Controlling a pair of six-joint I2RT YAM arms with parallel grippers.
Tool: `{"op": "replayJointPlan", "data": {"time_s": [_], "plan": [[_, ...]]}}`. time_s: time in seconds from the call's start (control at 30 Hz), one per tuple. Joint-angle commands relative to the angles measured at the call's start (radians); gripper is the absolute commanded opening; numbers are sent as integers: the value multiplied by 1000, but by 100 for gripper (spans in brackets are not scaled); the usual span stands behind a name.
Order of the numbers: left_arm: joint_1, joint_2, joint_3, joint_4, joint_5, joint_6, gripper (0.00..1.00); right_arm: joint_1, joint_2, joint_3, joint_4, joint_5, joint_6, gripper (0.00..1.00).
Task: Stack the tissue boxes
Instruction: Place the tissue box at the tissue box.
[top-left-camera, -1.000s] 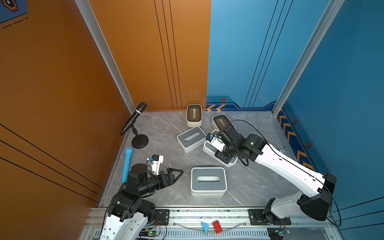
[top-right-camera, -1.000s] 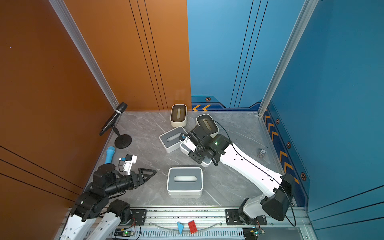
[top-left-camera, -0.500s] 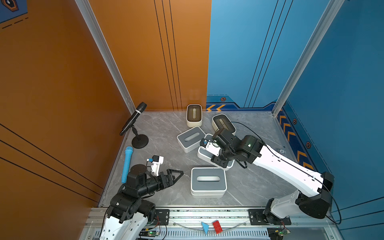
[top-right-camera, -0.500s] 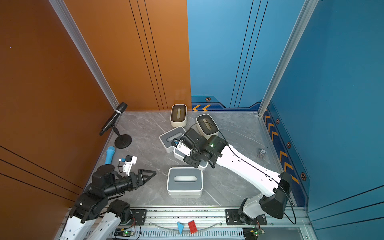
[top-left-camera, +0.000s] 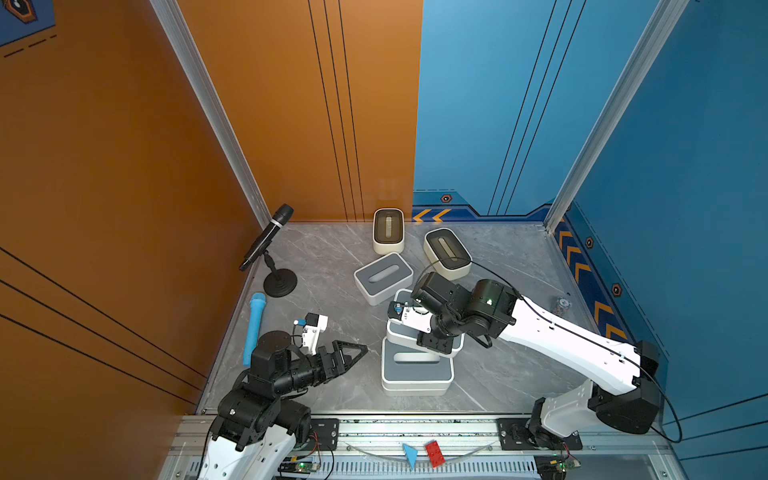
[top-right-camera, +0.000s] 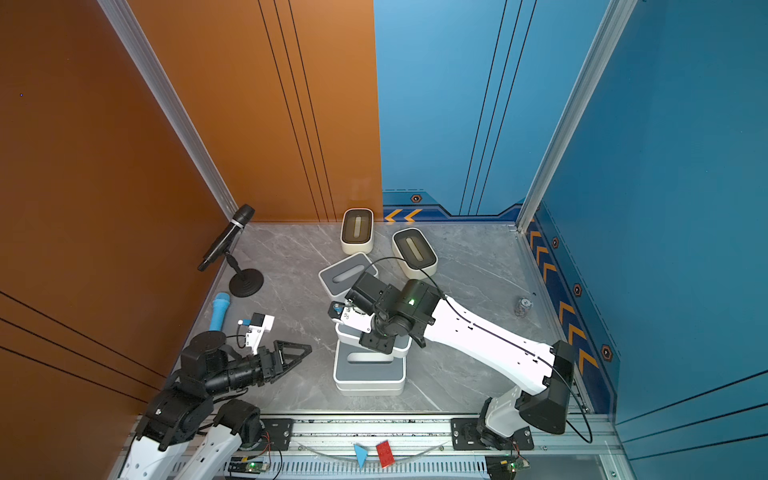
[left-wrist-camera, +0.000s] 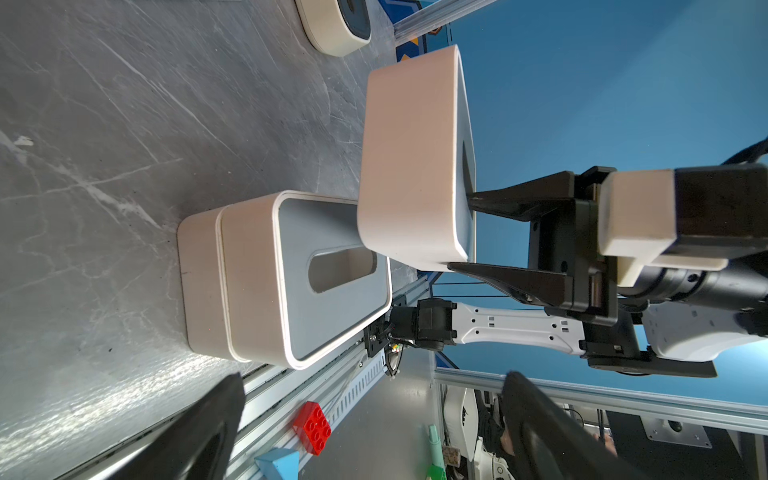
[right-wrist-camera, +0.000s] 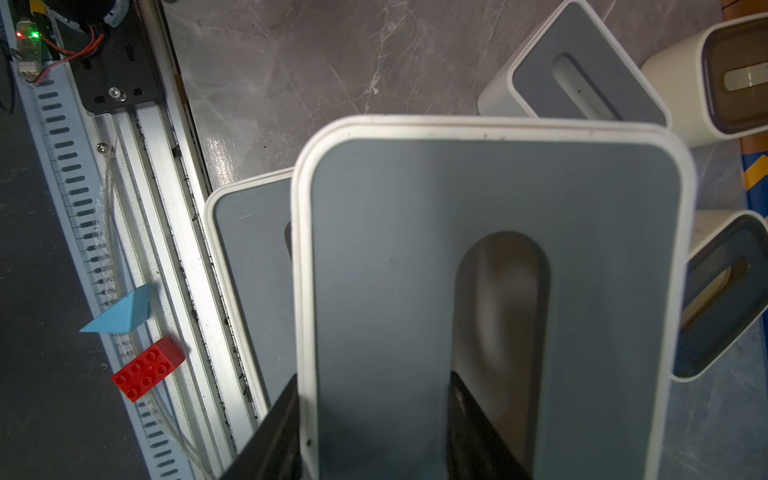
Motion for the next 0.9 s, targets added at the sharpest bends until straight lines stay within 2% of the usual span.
{"op": "replayJointPlan", "data": {"time_s": [0.0,0.2,0.3,0.4,0.5,0.7,0.8,0.87], "plan": [[7,-10,-8,-7,45,-27,98,4,-3,34,-6,-54,-24,37],[7,22,-19,-6,105,-52,98,-22,21,47,10,-100,71,37],[7,16,-26,-2,90,-41,98,-16,41,54,12,-103,104,37],[7,20,-16,6,41,-51,98,-9,32,47,13,-84,99,37],[7,23,-20,72,43,-95,98,-8,18,63,-3,-115,70,37],[5,66,-70,245,135,-146,98,0,3,54,-54,-119,18,37],[5,113,-78,314,209,-89,98,36,-52,-33,-17,-58,-13,36],[4,132,-39,234,238,7,98,45,-92,-76,3,-27,-16,36]]}}
